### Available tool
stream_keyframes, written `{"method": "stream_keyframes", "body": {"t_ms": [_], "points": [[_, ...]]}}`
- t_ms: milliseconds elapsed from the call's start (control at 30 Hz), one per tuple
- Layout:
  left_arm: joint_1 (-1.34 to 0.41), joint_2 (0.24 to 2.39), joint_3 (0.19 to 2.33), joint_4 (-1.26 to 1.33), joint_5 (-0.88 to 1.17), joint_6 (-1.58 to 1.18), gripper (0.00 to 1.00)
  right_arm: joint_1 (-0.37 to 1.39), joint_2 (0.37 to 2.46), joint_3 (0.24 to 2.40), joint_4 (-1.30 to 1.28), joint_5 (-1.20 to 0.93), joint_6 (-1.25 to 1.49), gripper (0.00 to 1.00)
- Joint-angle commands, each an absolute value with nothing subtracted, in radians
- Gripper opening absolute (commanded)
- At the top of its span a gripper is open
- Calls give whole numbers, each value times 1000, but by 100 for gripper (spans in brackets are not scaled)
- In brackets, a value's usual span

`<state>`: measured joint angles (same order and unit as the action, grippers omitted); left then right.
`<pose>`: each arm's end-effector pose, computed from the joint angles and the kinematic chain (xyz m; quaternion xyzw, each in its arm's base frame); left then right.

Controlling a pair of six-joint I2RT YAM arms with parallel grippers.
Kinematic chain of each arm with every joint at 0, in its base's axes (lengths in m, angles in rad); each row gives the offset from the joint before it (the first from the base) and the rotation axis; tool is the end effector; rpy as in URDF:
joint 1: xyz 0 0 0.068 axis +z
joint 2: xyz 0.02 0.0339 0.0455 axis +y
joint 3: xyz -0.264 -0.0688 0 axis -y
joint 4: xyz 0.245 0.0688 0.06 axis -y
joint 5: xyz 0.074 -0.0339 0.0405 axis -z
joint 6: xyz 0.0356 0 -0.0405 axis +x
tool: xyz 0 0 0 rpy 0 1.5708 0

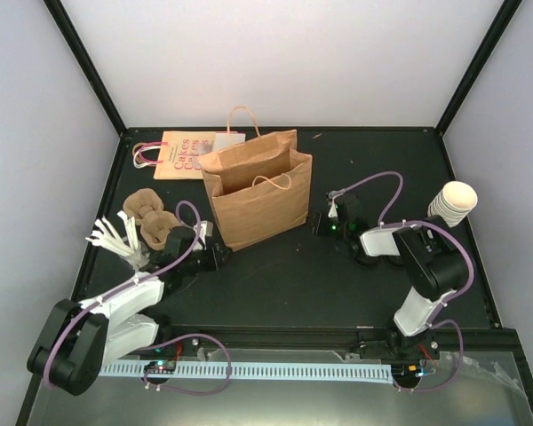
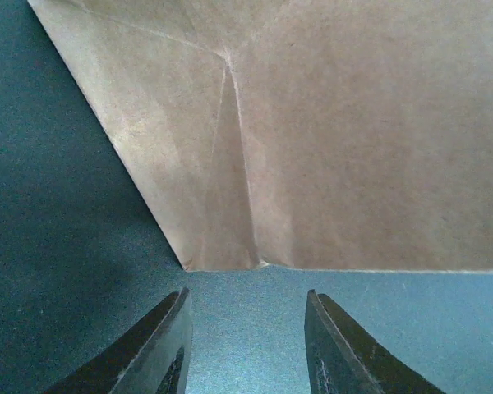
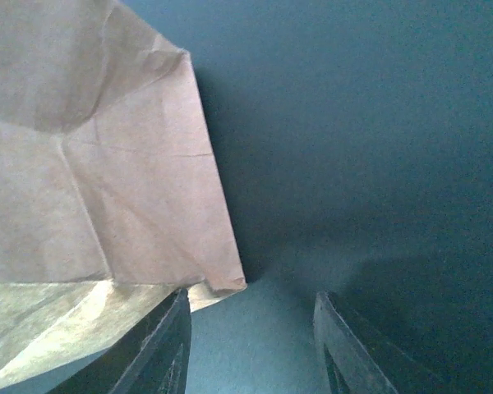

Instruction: Pack the takeout coffee

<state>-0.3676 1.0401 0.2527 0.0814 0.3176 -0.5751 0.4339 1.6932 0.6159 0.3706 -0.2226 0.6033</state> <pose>0.1676 -0.0764 0.1400 -0.0269 0.8986 -0.3158 0.3035 0.2724 0.1349 0.1176 0.0300 0.9032 0.2939 0.3114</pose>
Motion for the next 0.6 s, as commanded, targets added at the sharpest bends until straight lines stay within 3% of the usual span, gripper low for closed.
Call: {"method": "stream_keyframes", "body": {"t_ms": [0,567], "points": [[-362,1084,276,178,351,-546,40,404,1730,679,388,-246,574,44],[-383,1264,328,359,439,-559,37,377,1578,620,308,-226,510,45]]}}
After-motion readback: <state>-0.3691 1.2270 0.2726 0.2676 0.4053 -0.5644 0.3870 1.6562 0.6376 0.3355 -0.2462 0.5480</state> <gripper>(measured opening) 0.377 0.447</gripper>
